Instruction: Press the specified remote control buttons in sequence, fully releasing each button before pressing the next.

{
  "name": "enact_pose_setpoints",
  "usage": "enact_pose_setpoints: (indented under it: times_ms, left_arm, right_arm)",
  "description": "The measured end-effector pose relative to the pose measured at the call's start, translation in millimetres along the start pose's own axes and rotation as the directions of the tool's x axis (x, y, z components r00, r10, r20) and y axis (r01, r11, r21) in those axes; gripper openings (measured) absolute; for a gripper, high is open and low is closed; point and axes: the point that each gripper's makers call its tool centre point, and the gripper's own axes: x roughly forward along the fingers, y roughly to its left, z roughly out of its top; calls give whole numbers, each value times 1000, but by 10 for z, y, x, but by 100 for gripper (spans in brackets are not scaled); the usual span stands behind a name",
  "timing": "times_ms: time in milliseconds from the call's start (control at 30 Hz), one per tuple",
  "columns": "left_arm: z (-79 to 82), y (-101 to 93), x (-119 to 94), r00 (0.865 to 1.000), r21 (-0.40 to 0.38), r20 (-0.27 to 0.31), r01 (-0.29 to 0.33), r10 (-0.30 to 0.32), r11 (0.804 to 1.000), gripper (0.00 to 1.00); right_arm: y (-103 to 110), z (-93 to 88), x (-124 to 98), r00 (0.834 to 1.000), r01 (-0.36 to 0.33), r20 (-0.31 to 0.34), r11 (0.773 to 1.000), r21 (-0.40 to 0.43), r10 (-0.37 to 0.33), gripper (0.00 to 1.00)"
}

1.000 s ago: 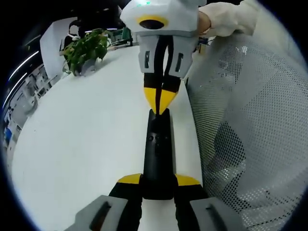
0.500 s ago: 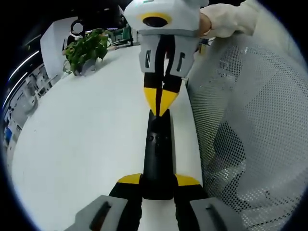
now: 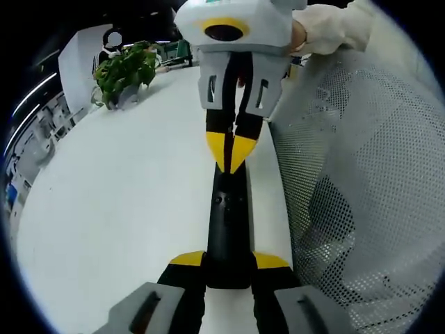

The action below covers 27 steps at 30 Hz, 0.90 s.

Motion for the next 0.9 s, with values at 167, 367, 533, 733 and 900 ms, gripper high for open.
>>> enact_pose_setpoints:
  times_ms: [167,367,533,733,900]
  left_arm:
    - [0,-1,1,1000,0,-1,0,0,1000,25]
    - [-1,-1,0,1000,-1,-1,0,0,1000,25]
    - [-4,0,-3,1000,-1,-2,-1,1,1000,25]
    - [-5,2,-4,1000,-4,-1,-1,1,1000,25]
    - [-5,1,-3,1000,-6,-1,-3,3,1000,25]
  right_arm:
    - [4,-2,3,1000,3,-10,1000,-13,-3,1]
    - [-4,2,7,1000,-1,-12,1000,8,1,1]
    - [-2,4,5,1000,-4,-3,1000,17,4,1]
    - [8,24,4,1000,23,-3,999,-26,-23,0]
    - [41,92,32,1000,11,26,1000,-23,-11,0]
